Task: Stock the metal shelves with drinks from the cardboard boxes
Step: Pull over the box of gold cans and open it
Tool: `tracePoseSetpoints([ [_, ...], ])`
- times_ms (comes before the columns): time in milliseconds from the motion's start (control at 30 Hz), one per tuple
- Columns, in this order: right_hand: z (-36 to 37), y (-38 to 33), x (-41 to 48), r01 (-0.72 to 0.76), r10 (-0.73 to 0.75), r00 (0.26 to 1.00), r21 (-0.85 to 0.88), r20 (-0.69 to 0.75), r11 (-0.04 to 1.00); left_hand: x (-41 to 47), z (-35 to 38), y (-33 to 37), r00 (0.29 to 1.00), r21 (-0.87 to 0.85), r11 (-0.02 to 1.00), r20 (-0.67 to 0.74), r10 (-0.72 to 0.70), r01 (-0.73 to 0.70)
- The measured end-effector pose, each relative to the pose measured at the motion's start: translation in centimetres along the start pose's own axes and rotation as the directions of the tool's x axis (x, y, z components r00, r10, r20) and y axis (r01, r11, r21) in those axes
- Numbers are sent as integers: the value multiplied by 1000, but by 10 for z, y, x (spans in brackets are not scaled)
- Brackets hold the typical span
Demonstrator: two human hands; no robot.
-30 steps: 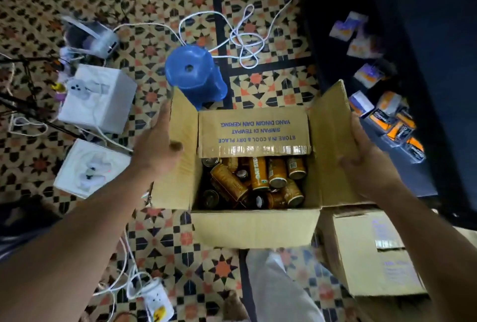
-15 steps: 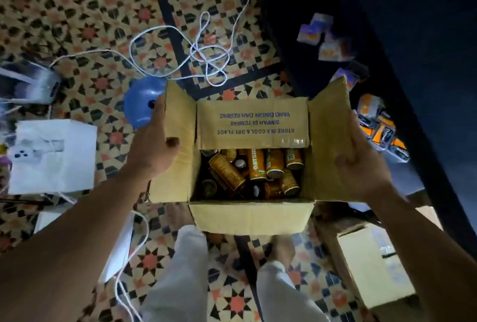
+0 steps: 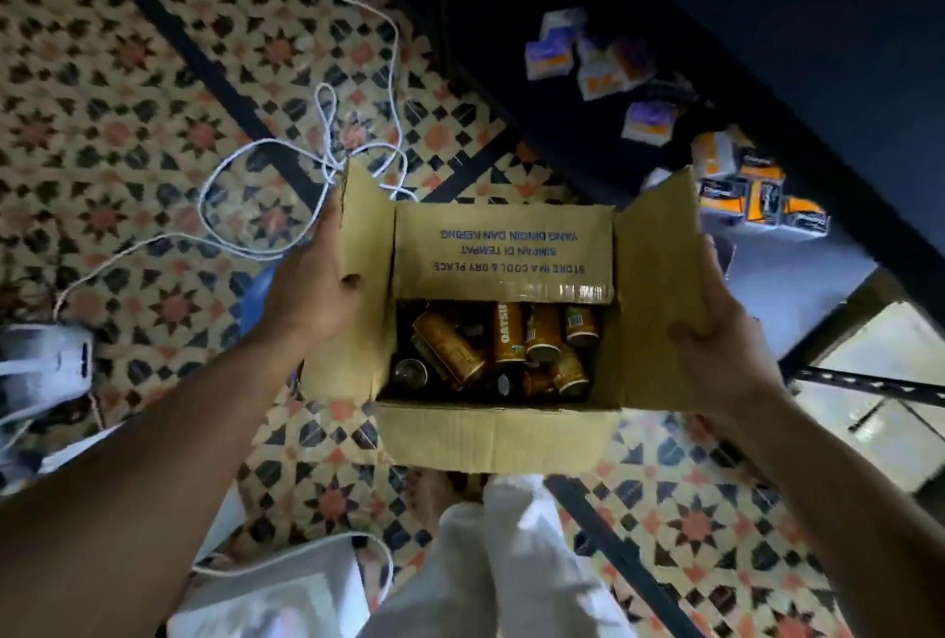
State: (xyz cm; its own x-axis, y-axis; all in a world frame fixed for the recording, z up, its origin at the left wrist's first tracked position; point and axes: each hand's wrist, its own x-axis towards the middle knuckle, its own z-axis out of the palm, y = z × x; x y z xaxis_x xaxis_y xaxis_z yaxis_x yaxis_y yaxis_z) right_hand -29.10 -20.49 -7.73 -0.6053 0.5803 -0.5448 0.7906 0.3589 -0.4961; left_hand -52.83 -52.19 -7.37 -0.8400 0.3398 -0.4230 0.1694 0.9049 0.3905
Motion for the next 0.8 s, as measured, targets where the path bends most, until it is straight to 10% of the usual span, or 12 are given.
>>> tracePoseSetpoints([
  [800, 103, 19, 9, -341, 460, 843, 385, -279, 858, 192, 49, 81, 862, 235, 835, 242, 445, -497],
])
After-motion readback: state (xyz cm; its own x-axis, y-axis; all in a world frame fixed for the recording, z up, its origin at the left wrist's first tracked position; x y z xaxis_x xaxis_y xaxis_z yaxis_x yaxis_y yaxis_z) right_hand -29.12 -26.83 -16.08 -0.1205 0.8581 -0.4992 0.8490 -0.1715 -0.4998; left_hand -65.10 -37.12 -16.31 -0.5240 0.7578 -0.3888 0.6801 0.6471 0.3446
